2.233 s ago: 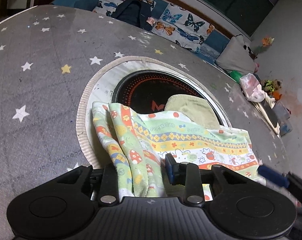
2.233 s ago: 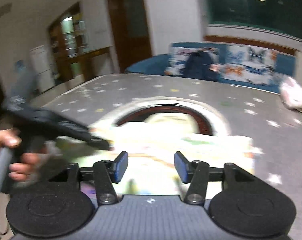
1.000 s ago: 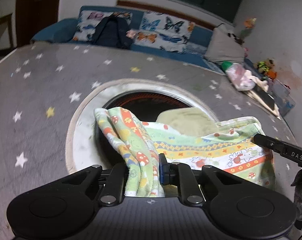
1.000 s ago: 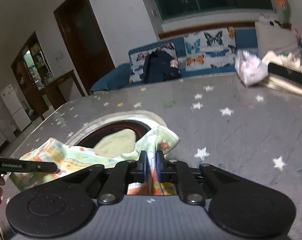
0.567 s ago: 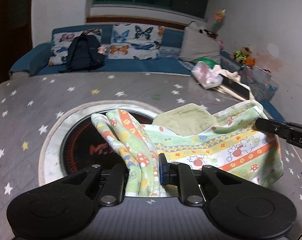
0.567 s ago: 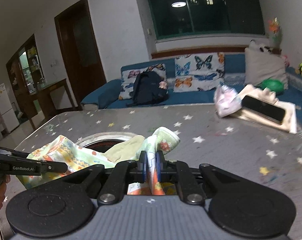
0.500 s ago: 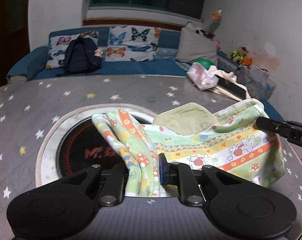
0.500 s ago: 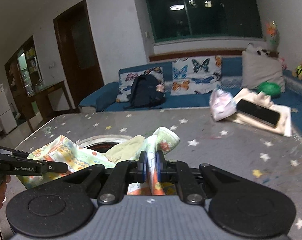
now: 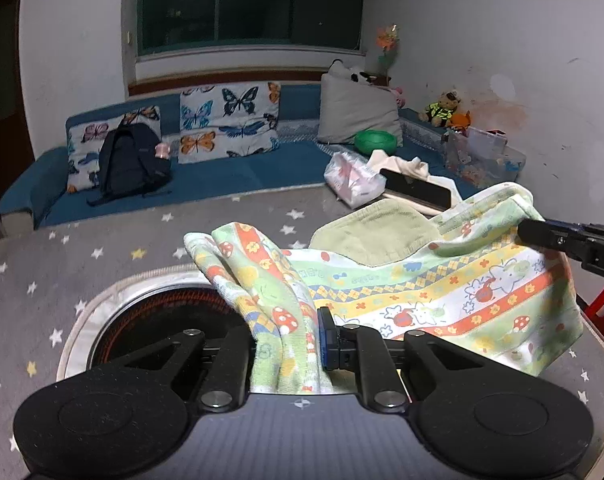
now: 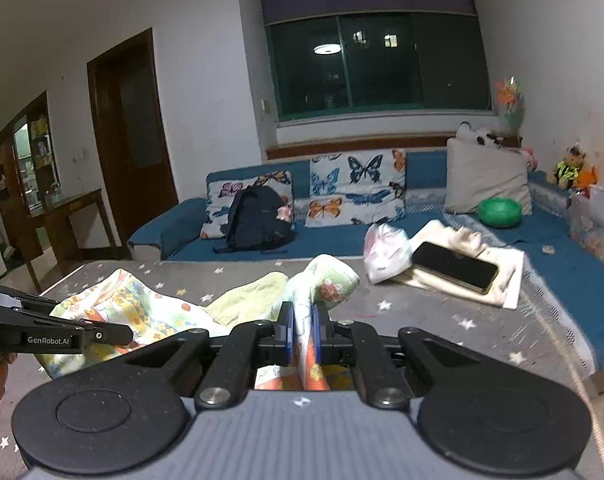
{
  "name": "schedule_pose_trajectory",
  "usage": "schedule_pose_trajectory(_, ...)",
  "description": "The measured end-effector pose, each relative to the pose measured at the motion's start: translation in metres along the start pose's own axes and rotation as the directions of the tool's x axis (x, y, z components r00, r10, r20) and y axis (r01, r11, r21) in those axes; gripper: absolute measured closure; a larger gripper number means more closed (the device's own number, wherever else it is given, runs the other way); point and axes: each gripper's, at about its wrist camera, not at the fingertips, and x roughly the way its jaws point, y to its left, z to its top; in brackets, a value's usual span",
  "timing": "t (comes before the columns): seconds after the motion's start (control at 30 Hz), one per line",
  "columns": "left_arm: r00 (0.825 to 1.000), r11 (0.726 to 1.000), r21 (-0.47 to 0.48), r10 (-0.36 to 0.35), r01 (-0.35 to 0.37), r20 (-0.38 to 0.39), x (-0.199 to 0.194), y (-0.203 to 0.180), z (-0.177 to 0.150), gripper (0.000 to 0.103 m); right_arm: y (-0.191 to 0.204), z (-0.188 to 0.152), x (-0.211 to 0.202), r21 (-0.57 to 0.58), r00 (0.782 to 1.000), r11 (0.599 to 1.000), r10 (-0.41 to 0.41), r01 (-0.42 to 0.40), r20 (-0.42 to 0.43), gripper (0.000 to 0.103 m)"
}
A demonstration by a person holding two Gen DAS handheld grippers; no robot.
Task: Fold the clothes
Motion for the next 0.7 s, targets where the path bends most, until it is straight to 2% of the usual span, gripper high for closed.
schedule_pose_trajectory(0.7,0.998,0.997,0.082,-0.002,-0.003,0.061,0.001,-0.035,0.017,0.084,-0.013,0.016,-0.032,-0.034,0.993,0.995,-0.086,0.089,0.075,0.095)
